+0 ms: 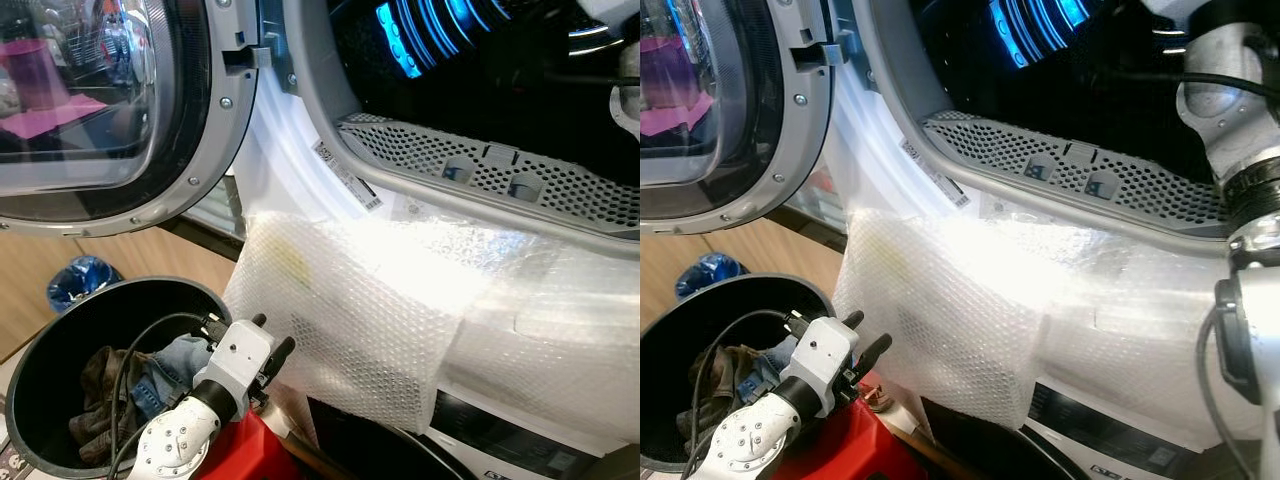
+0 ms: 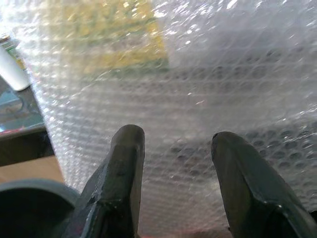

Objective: Clothes washing

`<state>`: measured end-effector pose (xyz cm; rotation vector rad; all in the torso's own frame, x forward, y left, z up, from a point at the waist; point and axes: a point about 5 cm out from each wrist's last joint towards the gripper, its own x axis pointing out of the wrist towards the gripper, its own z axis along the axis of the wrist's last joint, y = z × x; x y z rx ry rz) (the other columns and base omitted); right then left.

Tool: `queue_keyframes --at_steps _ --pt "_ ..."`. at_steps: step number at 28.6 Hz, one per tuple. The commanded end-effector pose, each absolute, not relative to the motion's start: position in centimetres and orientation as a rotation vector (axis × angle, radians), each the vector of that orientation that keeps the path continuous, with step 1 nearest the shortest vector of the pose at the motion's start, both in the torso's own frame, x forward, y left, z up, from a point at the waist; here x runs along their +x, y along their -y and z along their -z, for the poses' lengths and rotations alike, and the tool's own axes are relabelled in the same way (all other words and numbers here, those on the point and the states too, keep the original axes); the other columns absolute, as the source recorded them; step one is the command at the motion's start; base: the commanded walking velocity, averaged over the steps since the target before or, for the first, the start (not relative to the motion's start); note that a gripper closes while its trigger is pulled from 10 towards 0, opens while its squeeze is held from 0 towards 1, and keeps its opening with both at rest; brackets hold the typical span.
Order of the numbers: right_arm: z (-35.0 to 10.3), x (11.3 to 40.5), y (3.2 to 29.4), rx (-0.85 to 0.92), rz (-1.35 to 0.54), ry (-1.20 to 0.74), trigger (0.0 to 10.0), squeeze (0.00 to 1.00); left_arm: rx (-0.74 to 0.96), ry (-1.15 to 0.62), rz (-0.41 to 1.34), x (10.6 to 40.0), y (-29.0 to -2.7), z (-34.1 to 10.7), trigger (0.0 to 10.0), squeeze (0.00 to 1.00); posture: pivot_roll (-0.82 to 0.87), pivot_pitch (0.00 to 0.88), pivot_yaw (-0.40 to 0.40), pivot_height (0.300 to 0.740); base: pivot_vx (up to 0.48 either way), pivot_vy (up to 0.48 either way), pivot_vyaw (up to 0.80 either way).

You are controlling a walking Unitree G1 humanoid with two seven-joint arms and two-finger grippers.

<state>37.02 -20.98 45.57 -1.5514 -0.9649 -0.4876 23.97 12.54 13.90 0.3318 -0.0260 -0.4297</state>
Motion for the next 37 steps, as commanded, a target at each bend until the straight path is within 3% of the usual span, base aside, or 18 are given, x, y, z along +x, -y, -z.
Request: queue_keyframes --at_steps 1,3,11,19,23,25,33,37 --pt "-46.0 36.7 20.4 -1.681 0.463 1.010 10.0 0.00 0.351 0.026 0.440 24.0 -12.4 -13.9 10.0 0.00 0.06 0.115 0.018 0.740 0.000 0.000 0.00" --pt "-44.0 37.4 19.7 -1.965 0.396 1.044 10.0 0.00 0.350 0.025 0.452 24.0 -12.1 -13.9 10.0 0.00 0.05 0.115 0.016 0.740 0.000 0.000 0.00" --pt "-39.8 38.6 20.3 -2.261 0.214 1.014 10.0 0.00 0.354 0.018 0.463 23.8 -12.1 -13.7 10.0 0.00 0.06 0.119 0.020 0.740 0.000 0.000 0.00" --pt "-39.2 38.5 21.6 -2.295 0.205 1.018 10.0 0.00 0.364 0.017 0.471 23.8 -12.4 -13.8 10.0 0.00 0.07 0.115 0.030 0.740 0.000 0.000 0.00" --pt "-39.5 38.5 22.0 -2.213 0.246 0.972 10.0 0.00 0.369 0.017 0.474 23.9 -12.4 -13.9 10.0 0.00 0.07 0.112 0.033 0.740 0.000 0.000 0.00" --pt "-40.2 38.2 22.6 -2.123 0.316 0.943 10.0 0.00 0.369 0.018 0.476 23.9 -12.4 -13.9 10.0 0.00 0.07 0.110 0.035 0.740 0.000 0.000 0.00" --pt "-44.7 36.1 26.1 -2.063 0.633 0.876 10.0 0.00 0.368 0.022 0.476 24.0 -12.4 -13.9 10.0 0.00 0.07 0.110 0.032 0.740 0.000 0.000 0.00" --pt "-45.6 35.3 26.9 -2.011 0.668 0.895 10.0 0.00 0.367 0.022 0.474 24.0 -12.4 -13.9 10.0 0.00 0.07 0.113 0.029 0.740 0.000 0.000 0.00"
